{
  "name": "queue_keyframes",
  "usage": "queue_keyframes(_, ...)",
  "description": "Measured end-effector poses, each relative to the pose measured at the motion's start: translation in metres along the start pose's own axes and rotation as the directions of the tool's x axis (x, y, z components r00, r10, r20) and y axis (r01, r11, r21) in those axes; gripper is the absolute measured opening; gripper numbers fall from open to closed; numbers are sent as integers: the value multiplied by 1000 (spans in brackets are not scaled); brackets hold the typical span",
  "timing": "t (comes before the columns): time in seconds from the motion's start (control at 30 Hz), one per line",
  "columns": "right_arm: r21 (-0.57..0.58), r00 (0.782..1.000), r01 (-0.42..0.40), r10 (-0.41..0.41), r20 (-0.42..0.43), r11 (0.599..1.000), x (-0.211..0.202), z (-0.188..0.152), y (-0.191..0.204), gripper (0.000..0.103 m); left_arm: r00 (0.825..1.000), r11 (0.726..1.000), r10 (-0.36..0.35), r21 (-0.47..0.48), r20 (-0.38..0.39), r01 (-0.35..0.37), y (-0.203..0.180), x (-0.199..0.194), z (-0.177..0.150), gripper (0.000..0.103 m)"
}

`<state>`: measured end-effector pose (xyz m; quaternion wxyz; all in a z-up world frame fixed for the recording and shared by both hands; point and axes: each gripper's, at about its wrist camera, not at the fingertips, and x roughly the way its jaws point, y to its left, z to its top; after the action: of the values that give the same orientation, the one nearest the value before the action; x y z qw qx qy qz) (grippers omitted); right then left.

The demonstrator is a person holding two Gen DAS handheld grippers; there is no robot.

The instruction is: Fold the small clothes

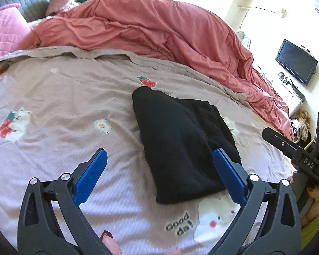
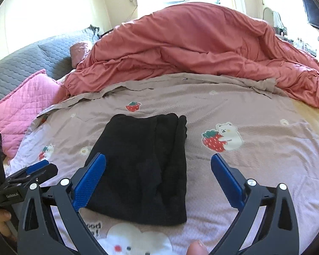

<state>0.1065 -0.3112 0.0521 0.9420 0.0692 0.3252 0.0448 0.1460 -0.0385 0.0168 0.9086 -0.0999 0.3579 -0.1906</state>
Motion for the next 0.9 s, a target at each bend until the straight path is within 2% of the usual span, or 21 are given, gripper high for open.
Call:
queue_keyframes(0.27, -5, 1000, 4, -4, 30, 1000, -44, -38, 7, 99, 999, 999, 43, 28, -15, -43, -3, -25, -33, 93)
queue_keyframes(0.53, -33, 999, 29, -28, 26, 999, -68, -81, 11, 99, 996, 996, 78, 41, -37, -76, -6, -43, -55, 93)
queue_keyframes(0.7, -19, 999, 44, -43, 8, 999, -75, -104, 9, 99, 988, 994, 105, 50, -115, -100, -10, -45, -77, 94)
queue_keyframes(0.9, -1, 997, 67, -67, -45, 998, -68, -120, 8, 99, 978, 991, 129, 44, -163, -124, -6, -38, -102, 93)
